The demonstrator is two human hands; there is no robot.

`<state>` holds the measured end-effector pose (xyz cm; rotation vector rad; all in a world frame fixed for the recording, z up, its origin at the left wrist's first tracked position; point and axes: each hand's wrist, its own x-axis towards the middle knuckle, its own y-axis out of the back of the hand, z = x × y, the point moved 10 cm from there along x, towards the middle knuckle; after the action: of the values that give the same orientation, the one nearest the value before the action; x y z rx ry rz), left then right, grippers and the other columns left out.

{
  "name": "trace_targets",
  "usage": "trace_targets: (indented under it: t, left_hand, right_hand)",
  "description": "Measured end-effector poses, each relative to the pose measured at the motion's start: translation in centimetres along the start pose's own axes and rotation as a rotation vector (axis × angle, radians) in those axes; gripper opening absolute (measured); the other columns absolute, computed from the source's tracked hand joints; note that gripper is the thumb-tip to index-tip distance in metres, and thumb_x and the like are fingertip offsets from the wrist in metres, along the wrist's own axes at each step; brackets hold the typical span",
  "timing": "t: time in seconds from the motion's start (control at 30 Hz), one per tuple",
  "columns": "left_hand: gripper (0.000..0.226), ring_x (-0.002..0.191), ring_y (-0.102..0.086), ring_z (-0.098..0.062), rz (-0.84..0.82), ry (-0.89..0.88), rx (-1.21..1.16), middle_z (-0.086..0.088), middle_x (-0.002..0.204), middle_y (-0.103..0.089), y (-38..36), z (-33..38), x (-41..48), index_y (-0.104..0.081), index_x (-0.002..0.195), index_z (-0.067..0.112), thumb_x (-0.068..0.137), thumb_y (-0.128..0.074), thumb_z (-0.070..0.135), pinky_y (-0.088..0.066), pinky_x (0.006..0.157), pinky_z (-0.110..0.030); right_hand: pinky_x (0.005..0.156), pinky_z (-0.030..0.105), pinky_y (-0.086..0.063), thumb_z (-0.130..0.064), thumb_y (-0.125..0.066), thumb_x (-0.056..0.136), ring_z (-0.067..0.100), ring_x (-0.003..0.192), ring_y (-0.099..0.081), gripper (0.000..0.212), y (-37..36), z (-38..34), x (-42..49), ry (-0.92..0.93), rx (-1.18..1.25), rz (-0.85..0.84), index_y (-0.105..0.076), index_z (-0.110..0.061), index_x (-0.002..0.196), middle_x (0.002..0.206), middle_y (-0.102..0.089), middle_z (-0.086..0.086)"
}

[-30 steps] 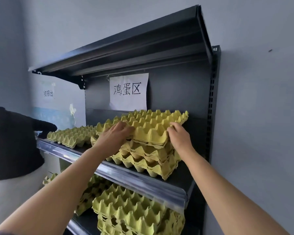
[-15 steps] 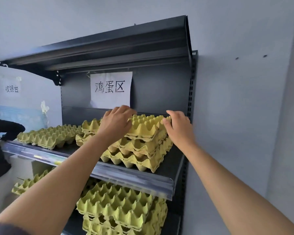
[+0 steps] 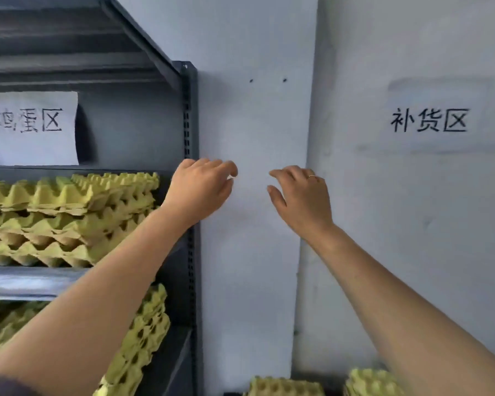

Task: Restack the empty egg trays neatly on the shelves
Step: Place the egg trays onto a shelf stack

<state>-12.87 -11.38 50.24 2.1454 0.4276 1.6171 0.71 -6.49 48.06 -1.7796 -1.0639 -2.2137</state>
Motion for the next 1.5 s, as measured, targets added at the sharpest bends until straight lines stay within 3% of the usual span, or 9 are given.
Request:
trace_targets:
  t: [0.13,0.3,0.47,0.9,1.23,1.43,1.5]
  left_hand:
    - [0.030,0.066,-0.060,-0.028,-0.006,-0.067,-0.142,-0.001,0.071,-0.063,-4.4,12.0,1.3,-0.064,0.095,0.015,0.085,-0.038,0.028,-0.040,0.063,-0.032]
    - [0.024,0.057,-0.062,-0.028,-0.082,-0.133,-0.309,-0.001,0.068,-0.065,-10.9,25.1,0.6,-0.065,0.088,0.013,0.082,-0.045,0.024,-0.039,0.059,-0.028]
    - [0.027,0.097,-0.060,-0.025,-0.373,-0.157,-0.444,0.002,0.101,-0.066,-19.7,35.5,-1.6,-0.058,0.114,0.021,0.095,-0.040,0.028,-0.040,0.078,-0.033]
    - [0.028,0.108,-0.055,-0.018,-0.957,-0.092,-0.529,0.007,0.116,-0.060,-43.2,46.5,-12.0,-0.051,0.121,0.029,0.096,-0.038,0.029,-0.042,0.086,-0.033]
    - [0.064,0.134,-0.028,-0.027,-1.491,0.330,-0.498,-0.005,0.148,-0.024,-51.9,50.9,-30.2,-0.019,0.148,0.022,0.092,-0.049,0.031,-0.038,0.102,-0.043]
    - [0.088,0.142,-0.005,-0.033,-1.442,0.913,-0.540,-0.016,0.154,0.002,-52.5,52.1,-37.1,0.006,0.149,0.013,0.090,-0.058,0.025,-0.018,0.113,-0.043]
    - [0.087,0.138,-0.022,-0.036,-1.416,1.133,-0.572,-0.021,0.152,-0.013,-52.9,52.3,-39.9,-0.003,0.150,0.012,0.087,-0.062,0.025,-0.029,0.109,-0.043]
  right_hand:
    - [0.064,0.038,-0.049,-0.033,-0.044,0.086,0.035,0.079,-0.064,0.037,3.2,10.4,-6.6,-0.032,-0.065,-0.042,-0.070,-0.013,0.102,0.091,-0.069,0.007]
    - [0.075,0.042,-0.050,-0.029,-0.048,0.091,0.036,0.093,-0.062,0.033,3.9,21.2,-16.4,-0.129,-0.119,-0.273,-0.066,-0.013,0.113,0.105,-0.068,0.009]
    - [0.086,0.040,-0.045,-0.031,-0.043,0.099,0.030,0.110,-0.055,0.035,2.6,30.0,-26.1,-0.275,-0.177,-0.512,-0.058,-0.018,0.127,0.121,-0.062,0.006]
    - [0.086,0.037,-0.046,-0.033,-0.040,0.099,0.027,0.113,-0.054,0.036,-8.7,43.8,-46.3,-0.673,-0.118,-0.999,-0.050,-0.021,0.132,0.126,-0.057,0.003]
    - [0.094,0.043,-0.045,-0.033,-0.046,0.097,0.032,0.118,-0.049,0.047,-14.9,49.1,-64.5,-1.025,0.095,-1.384,-0.041,-0.013,0.140,0.129,-0.048,0.012]
    - [0.099,0.044,-0.039,-0.032,-0.048,0.097,0.038,0.126,-0.043,0.057,-17.3,51.0,-71.4,-1.142,0.116,-1.427,-0.031,-0.006,0.145,0.141,-0.036,0.018]
    - [0.102,0.044,-0.036,-0.030,-0.048,0.098,0.039,0.131,-0.038,0.062,-17.8,51.6,-73.6,-1.251,0.128,-1.417,-0.022,-0.005,0.149,0.146,-0.031,0.019]
